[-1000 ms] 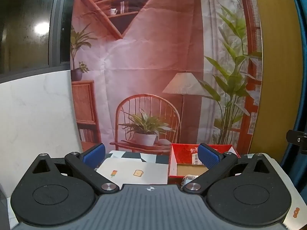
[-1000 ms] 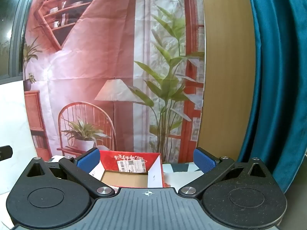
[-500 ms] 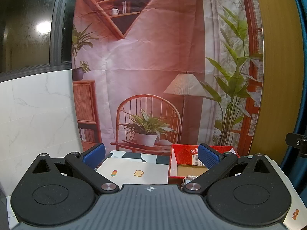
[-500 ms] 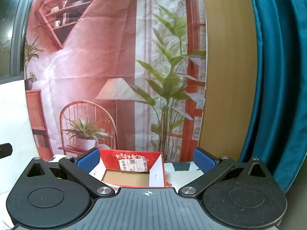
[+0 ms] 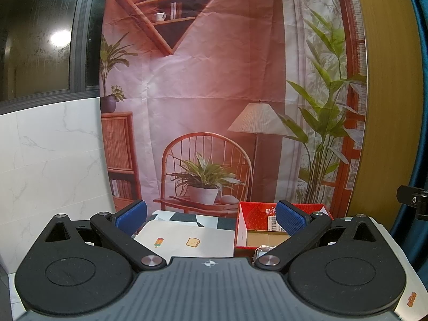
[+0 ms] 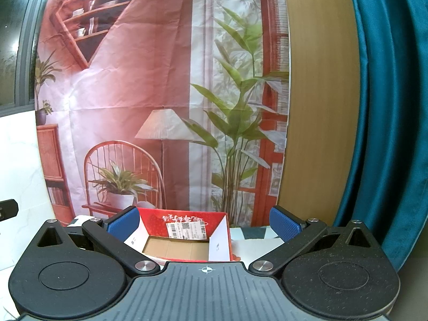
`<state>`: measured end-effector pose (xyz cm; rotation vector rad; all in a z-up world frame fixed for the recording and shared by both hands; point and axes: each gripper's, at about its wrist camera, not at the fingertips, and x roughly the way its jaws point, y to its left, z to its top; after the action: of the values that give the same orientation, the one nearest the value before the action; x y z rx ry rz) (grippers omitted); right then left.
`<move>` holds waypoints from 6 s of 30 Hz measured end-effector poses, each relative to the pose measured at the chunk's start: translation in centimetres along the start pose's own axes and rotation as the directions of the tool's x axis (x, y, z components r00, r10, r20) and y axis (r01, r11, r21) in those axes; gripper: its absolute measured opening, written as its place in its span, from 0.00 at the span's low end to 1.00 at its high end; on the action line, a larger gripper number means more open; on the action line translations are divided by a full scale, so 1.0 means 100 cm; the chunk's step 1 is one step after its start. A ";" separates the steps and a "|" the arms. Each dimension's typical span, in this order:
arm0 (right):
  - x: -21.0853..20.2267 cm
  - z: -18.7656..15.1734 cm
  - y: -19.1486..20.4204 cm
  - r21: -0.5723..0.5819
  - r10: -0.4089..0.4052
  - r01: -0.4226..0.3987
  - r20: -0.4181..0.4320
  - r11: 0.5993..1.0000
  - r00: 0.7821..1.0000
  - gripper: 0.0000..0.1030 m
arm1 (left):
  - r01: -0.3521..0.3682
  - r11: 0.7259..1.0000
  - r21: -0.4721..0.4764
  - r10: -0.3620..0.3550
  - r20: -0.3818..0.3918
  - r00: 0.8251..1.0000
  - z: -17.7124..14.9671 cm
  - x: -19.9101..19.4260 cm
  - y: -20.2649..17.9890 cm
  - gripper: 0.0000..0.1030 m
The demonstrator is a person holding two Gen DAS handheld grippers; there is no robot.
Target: Organize soft objects
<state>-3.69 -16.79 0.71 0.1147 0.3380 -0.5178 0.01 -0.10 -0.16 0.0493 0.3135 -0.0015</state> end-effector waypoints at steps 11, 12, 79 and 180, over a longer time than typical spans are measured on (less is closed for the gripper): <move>-0.001 0.001 -0.002 0.000 0.001 -0.001 -0.002 1.000 1.000 1.00 | 0.000 1.000 0.001 0.000 0.001 1.000 0.001 -0.001 -0.001 1.00; -0.001 0.002 -0.002 0.000 0.001 -0.001 -0.002 1.000 1.000 1.00 | 0.000 1.000 0.001 0.000 0.001 1.000 0.001 -0.001 -0.001 1.00; 0.112 -0.115 0.000 0.102 0.079 -0.059 -0.200 0.993 0.977 1.00 | 0.027 0.999 -0.019 -0.031 -0.248 0.968 -0.087 0.130 0.004 1.00; 0.205 -0.147 0.013 0.219 0.407 -0.351 -0.328 0.910 0.852 0.42 | 0.408 0.903 -0.133 -0.429 -0.303 0.851 -0.119 0.216 -0.061 0.41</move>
<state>9.47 -22.41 -20.14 0.4231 0.6280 -0.1199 16.79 -5.43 -18.45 -0.0858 0.6534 -0.4237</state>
